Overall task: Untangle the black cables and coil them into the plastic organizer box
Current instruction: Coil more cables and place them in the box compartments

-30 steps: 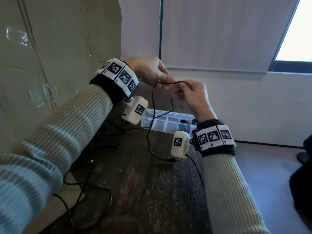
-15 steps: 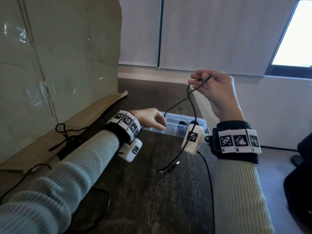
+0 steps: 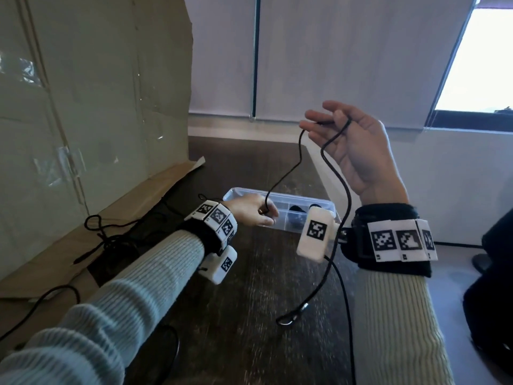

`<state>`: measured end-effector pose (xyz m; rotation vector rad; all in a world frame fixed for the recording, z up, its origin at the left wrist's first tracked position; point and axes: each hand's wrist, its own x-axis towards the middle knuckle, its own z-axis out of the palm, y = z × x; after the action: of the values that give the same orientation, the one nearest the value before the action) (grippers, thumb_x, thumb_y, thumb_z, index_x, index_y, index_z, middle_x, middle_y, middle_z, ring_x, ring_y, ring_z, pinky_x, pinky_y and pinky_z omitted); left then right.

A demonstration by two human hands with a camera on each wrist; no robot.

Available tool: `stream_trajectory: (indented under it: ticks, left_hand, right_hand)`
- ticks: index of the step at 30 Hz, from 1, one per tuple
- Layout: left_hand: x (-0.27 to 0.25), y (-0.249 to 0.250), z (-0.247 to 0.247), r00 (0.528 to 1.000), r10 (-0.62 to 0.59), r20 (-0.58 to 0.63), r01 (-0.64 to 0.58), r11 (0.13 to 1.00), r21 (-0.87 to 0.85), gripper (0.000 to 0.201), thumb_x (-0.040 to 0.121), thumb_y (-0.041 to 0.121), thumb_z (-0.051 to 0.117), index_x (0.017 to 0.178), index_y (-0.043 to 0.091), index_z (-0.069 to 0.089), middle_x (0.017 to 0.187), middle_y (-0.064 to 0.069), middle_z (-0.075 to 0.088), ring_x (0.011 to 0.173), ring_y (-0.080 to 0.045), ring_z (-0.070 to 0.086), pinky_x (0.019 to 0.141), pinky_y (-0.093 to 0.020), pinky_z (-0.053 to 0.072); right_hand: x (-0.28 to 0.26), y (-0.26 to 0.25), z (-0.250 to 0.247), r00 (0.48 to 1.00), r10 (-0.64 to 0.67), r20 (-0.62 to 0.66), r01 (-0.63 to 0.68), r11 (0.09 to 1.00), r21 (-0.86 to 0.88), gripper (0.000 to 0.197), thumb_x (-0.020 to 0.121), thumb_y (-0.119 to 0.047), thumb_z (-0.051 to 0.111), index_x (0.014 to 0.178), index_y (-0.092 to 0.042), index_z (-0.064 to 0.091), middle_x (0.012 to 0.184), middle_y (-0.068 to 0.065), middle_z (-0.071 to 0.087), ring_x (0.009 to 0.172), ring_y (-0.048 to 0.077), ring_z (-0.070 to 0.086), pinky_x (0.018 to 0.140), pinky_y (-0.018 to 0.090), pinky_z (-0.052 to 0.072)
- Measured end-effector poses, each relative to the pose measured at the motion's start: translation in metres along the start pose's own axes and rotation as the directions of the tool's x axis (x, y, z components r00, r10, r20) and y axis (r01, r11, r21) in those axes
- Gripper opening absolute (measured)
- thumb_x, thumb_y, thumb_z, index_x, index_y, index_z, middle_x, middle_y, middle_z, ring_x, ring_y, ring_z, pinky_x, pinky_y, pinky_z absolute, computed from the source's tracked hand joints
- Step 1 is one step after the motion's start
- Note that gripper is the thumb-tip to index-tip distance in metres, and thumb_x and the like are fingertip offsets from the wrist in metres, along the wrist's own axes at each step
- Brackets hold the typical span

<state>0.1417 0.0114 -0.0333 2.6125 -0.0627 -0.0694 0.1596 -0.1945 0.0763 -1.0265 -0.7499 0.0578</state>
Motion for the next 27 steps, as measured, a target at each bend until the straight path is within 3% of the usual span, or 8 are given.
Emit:
stream_trajectory:
  ticks: [4,8,12,15,19,22,24,27]
  left_hand:
    - [-0.006,-0.012,-0.021,0.99,-0.14,0.014,0.141,0.981,-0.136,0.022,0.1,0.013,0.047,0.108,0.003,0.064,0.106,-0.01,0.071,0.093,-0.02,0.07,0.076,-0.027,0.055]
    - [-0.025,-0.023,-0.051,0.914,-0.21,-0.346,0.09,0.939,-0.332,0.018,0.099,0.015,0.05,0.099,0.005,0.065,0.094,-0.01,0.073,0.06,-0.013,0.067,0.055,-0.023,0.052]
    - [-0.044,-0.022,-0.067,0.768,-0.155,-0.621,0.057,0.983,-0.174,0.015,0.094,0.025,0.059,0.099,0.018,0.071,0.082,0.012,0.073,0.042,-0.001,0.059,0.058,-0.029,0.052]
    - [-0.053,-0.012,-0.068,0.736,-0.114,-0.668,0.084,0.993,-0.078,0.016,0.092,0.036,0.06,0.09,0.029,0.073,0.08,0.013,0.074,0.051,-0.007,0.063,0.069,-0.027,0.053]
    - [-0.053,-0.006,-0.061,0.692,-0.109,-0.713,0.179,0.983,0.024,0.022,0.091,0.043,0.059,0.08,0.032,0.075,0.062,0.021,0.064,0.08,-0.02,0.062,0.076,-0.032,0.048]
    - [-0.051,-0.013,-0.06,0.648,-0.123,-0.752,0.259,0.963,0.066,0.021,0.09,0.038,0.062,0.075,0.031,0.074,0.082,0.017,0.071,0.096,-0.021,0.062,0.074,-0.031,0.045]
    - [-0.051,-0.022,-0.058,0.643,-0.158,-0.749,0.316,0.946,0.071,0.022,0.089,0.035,0.063,0.069,0.031,0.073,0.101,0.011,0.073,0.102,-0.019,0.064,0.084,-0.035,0.049]
    - [-0.051,-0.032,-0.059,0.631,-0.208,-0.748,0.376,0.925,0.061,0.022,0.086,0.035,0.065,0.065,0.033,0.071,0.09,0.01,0.075,0.095,-0.017,0.066,0.082,-0.035,0.051]
  right_hand:
    - [0.0,0.001,-0.018,0.994,-0.044,-0.101,0.033,0.994,-0.104,0.028,0.097,0.007,0.042,0.122,0.001,0.053,0.106,0.02,0.067,0.101,0.032,0.067,0.092,0.036,0.054]
    - [-0.001,0.008,-0.042,0.996,0.042,-0.076,-0.071,0.89,-0.451,0.056,0.086,0.023,0.048,0.135,-0.004,0.05,0.109,0.013,0.067,0.092,0.02,0.07,0.085,0.026,0.056]
    - [-0.003,0.007,-0.053,0.965,0.261,0.041,-0.081,0.442,-0.893,0.089,0.082,0.021,0.045,0.151,-0.033,0.027,0.146,0.002,0.047,0.124,0.025,0.056,0.091,0.032,0.049]
    - [-0.012,-0.01,-0.047,0.916,0.393,0.073,-0.002,0.187,-0.982,0.092,0.084,0.016,0.046,0.151,-0.041,0.019,0.155,-0.003,0.033,0.135,0.023,0.045,0.097,0.028,0.042]
    - [-0.022,-0.028,-0.032,0.868,0.483,0.118,0.065,0.125,-0.99,0.088,0.085,0.014,0.049,0.151,-0.038,0.024,0.155,-0.003,0.035,0.139,0.018,0.038,0.106,0.03,0.037]
    - [-0.028,-0.036,-0.022,0.835,0.534,0.133,0.113,0.07,-0.991,0.087,0.085,0.012,0.051,0.149,-0.042,0.027,0.154,-0.006,0.037,0.14,0.016,0.038,0.112,0.034,0.034]
    - [-0.033,-0.042,-0.017,0.828,0.533,0.175,0.153,0.085,-0.985,0.084,0.087,0.003,0.058,0.148,-0.043,0.026,0.151,-0.006,0.04,0.139,0.015,0.039,0.11,0.032,0.034]
    - [-0.038,-0.049,-0.009,0.809,0.528,0.26,0.188,0.186,-0.964,0.078,0.086,-0.011,0.068,0.144,-0.047,0.031,0.149,-0.009,0.042,0.135,0.011,0.042,0.111,0.039,0.036]
